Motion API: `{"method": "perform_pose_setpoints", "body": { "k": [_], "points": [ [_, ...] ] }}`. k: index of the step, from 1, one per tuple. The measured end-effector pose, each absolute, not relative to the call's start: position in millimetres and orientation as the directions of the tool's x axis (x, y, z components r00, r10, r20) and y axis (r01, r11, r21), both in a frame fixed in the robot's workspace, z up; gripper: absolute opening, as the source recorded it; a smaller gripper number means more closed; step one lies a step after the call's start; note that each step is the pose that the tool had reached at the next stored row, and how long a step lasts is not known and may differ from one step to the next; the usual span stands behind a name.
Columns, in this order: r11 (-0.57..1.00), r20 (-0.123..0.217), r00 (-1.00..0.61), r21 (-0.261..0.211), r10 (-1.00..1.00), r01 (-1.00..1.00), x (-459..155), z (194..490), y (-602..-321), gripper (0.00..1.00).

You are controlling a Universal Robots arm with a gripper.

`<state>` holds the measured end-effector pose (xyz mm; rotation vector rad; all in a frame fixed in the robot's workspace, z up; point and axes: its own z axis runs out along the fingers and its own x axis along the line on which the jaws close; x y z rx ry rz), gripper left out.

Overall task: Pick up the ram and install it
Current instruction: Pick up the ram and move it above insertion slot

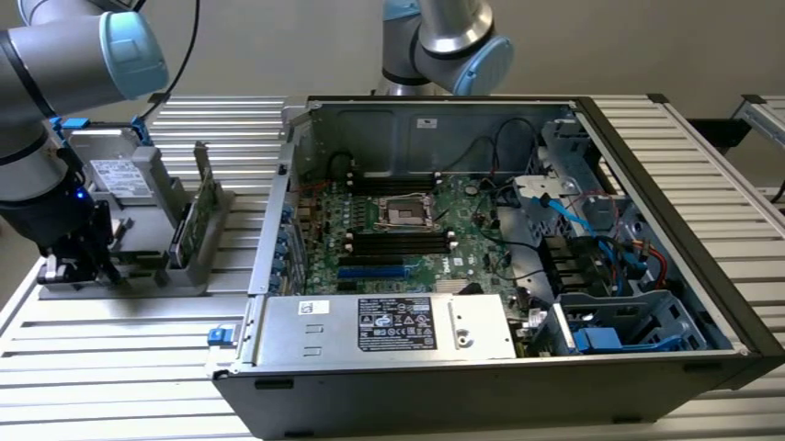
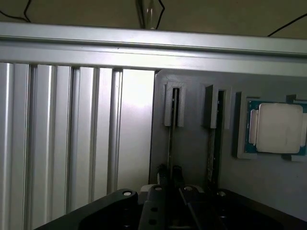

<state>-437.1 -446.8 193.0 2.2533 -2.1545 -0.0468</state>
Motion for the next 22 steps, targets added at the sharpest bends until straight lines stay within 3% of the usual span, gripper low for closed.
{"method": "perform_pose_setpoints", "body": {
  "k": [22],
  "points": [
    [-0.025,-0.005,0.025,0.039,-1.0,-0.999,-435,220,-447,0.14]
  ]
}}
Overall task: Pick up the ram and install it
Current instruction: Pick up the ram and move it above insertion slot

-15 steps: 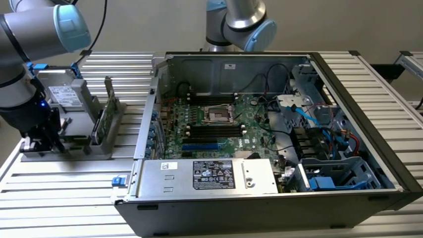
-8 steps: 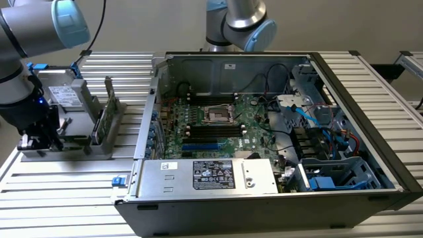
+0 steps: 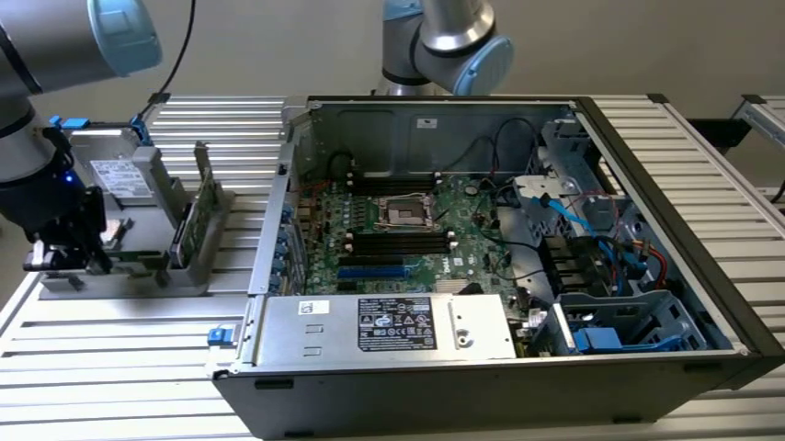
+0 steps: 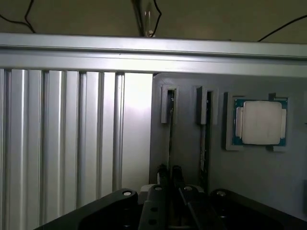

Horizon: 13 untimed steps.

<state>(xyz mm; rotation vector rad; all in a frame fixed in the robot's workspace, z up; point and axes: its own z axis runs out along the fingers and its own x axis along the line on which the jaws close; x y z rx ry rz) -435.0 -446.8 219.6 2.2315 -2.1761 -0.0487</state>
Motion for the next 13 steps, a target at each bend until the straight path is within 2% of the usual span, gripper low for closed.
{"method": "perform_pose_setpoints", "body": {
  "k": [13],
  "points": [
    [-0.025,-0.005,0.024,0.041,-1.0,-0.999,-432,272,-447,0.14]
  ]
}}
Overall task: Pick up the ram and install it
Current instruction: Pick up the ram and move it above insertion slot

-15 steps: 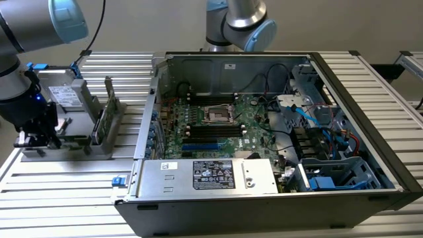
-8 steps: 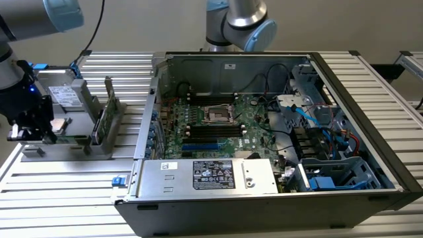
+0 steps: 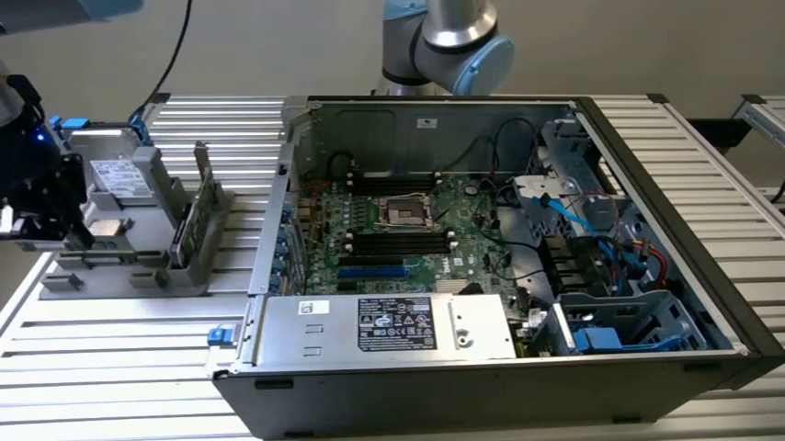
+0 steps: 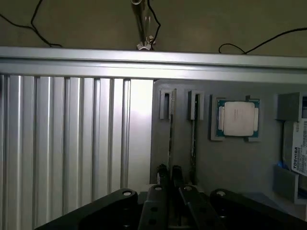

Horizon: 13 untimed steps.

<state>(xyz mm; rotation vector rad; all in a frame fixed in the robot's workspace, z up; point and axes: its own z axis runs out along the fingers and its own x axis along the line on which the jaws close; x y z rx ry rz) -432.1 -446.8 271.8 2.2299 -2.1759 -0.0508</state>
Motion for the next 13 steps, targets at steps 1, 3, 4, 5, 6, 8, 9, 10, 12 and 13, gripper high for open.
{"method": "perform_pose_setpoints", "body": {
  "k": [1,3,4,5,6,8,9,10,12,13],
  "points": [
    [-0.025,-0.005,0.024,0.041,-1.0,-0.999,-431,276,-447,0.14],
    [-0.025,-0.006,0.024,0.042,-1.0,-0.999,-428,283,-447,0.14],
    [-0.025,-0.006,0.024,0.043,-1.0,-0.999,-426,287,-447,0.14],
    [-0.025,-0.006,0.024,0.044,-1.0,-0.999,-424,291,-447,0.14],
    [-0.025,-0.006,0.024,0.045,-1.0,-0.999,-422,295,-447,0.14],
    [-0.025,-0.006,0.024,0.048,-1.0,-0.999,-418,303,-447,0.14],
    [-0.025,-0.006,0.024,0.049,-1.0,-0.998,-415,306,-447,0.14],
    [-0.025,-0.006,0.024,0.051,-1.0,-0.998,-413,310,-447,0.14],
    [-0.025,-0.007,0.024,0.054,-1.0,-0.998,-409,317,-447,0.14],
    [-0.025,-0.007,0.024,0.056,-1.0,-0.998,-406,320,-447,0.14]
  ]
}}
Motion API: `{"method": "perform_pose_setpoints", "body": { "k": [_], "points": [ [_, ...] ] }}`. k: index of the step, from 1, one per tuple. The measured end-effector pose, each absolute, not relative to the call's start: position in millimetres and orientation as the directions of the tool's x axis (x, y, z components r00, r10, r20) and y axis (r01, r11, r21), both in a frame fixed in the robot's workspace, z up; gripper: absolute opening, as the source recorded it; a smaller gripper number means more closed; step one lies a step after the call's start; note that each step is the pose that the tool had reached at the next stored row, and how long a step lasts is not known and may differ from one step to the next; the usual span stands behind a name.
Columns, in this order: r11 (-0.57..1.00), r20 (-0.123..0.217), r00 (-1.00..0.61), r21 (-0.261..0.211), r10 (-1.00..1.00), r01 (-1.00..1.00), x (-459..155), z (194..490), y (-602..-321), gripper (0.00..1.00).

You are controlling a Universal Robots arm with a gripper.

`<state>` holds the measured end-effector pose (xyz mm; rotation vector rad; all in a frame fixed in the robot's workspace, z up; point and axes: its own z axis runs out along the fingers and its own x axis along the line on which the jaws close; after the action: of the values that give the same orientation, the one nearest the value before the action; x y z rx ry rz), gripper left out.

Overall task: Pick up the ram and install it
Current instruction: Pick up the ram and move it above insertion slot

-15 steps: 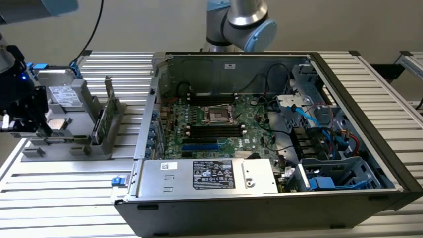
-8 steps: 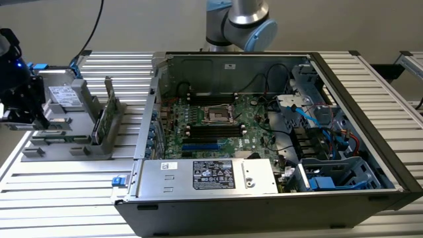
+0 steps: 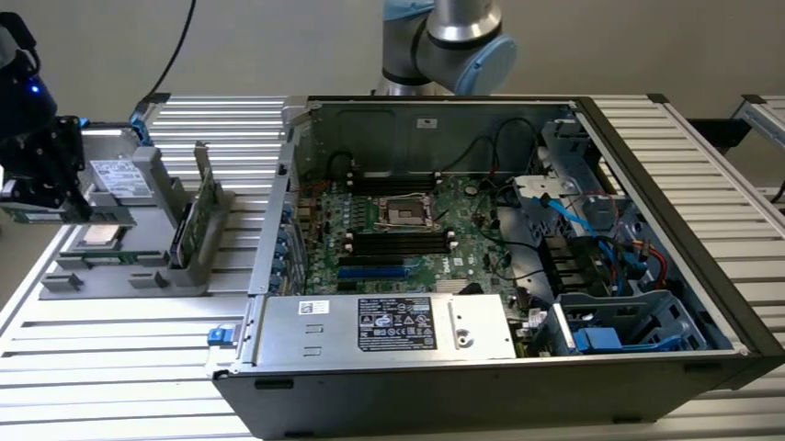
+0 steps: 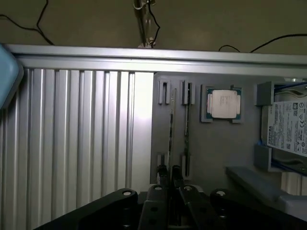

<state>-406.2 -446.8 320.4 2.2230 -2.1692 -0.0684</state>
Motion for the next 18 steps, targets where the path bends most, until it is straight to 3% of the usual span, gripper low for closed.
{"method": "perform_pose_setpoints", "body": {
  "k": [18],
  "points": [
    [-0.026,-0.013,0.025,0.09,-1.0,-0.996,-349,357,-447,0.14]
  ]
}}
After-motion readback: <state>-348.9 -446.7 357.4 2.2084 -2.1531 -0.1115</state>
